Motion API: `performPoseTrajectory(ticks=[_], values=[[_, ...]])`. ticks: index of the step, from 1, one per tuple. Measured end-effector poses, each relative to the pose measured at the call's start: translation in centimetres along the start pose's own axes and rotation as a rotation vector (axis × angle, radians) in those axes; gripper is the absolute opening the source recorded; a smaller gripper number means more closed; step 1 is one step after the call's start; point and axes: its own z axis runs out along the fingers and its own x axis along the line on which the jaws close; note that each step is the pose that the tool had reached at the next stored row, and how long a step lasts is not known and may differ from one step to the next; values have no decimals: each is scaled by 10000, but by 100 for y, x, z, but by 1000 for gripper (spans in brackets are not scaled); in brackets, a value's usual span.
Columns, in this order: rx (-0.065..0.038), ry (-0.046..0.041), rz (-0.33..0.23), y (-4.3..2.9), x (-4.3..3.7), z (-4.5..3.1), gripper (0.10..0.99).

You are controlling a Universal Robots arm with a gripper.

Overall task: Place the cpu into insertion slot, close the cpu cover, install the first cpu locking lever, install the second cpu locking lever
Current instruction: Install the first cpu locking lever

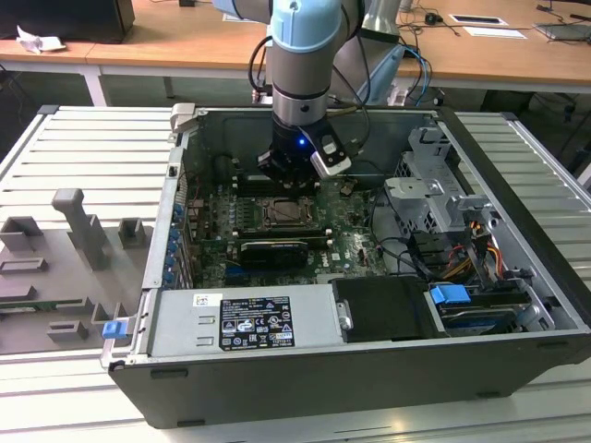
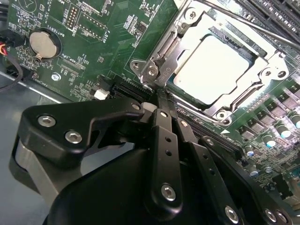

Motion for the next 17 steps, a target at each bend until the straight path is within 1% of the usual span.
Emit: performPoseTrajectory(ticks=[2, 6, 12, 17], values=[[-3, 1, 0, 3, 0, -11, 106], [-2, 2, 2, 20, -5, -130, 106], [-2, 2, 1, -21, -3, -136, 106], [-3, 1, 1, -38, -3, -138, 106]])
